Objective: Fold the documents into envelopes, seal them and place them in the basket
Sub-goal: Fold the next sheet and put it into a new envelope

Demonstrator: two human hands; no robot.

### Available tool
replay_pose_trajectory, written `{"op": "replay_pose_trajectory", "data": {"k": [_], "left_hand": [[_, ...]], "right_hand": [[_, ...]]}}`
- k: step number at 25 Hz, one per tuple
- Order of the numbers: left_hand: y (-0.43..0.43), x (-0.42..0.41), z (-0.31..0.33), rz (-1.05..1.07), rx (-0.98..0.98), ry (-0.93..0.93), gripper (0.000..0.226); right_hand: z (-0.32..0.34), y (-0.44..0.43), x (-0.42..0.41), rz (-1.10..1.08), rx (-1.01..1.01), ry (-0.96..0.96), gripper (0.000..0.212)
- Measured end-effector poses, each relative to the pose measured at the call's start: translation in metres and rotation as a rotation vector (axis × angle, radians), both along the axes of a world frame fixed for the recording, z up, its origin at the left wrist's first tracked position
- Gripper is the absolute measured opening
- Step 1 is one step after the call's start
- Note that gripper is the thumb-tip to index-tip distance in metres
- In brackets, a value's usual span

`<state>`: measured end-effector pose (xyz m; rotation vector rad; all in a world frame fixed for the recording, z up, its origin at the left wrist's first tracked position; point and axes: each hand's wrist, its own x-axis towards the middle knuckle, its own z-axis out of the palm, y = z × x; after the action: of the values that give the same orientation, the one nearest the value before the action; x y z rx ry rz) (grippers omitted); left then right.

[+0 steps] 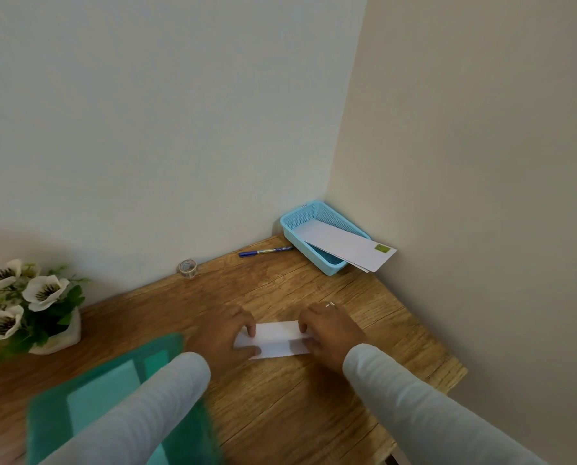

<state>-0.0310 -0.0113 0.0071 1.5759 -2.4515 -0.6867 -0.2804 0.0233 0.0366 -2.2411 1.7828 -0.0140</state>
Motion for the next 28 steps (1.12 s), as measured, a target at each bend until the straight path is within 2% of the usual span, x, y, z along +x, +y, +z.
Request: {"op": "replay_pose_trajectory", "data": {"k": [2,4,8,11,18,22,28], "left_hand": [[0.009,0.0,-0.011,-0.033,0.064,-0.105,0.046],[0.012,-0.005,-0.017,-0.018,0.021,-0.129,0.052],[0.011,-0.029,-0.021,-0.053,-0.109,-0.253,0.053],[0.011,-0.042,-0.027,-0.089,-0.081,-0.388,0.063],[0.013,-0.012,-0.045,-0.006,-0.01,-0.444,0.085],[0.014,-0.014,-0.051,-0.006,-0.018,-0.433,0.078],[0.013,-0.008,-0.048,-0.048,-0.033,-0.465,0.094]], "right_hand": [[-0.013,0.013,0.0,-0.015,0.105,-0.019,0.045],[-0.022,0.02,0.0,-0.028,0.14,-0.033,0.06],[-0.032,0.021,0.004,-0.041,0.042,-0.049,0.048],[-0.039,0.019,0.006,-0.057,0.029,-0.031,0.046],[-0.055,0.019,0.026,-0.055,0.046,0.114,0.066],[-0.063,0.017,0.053,-0.008,0.101,0.088,0.074],[-0.07,0.015,0.014,-0.095,0.118,0.138,0.088]]}}
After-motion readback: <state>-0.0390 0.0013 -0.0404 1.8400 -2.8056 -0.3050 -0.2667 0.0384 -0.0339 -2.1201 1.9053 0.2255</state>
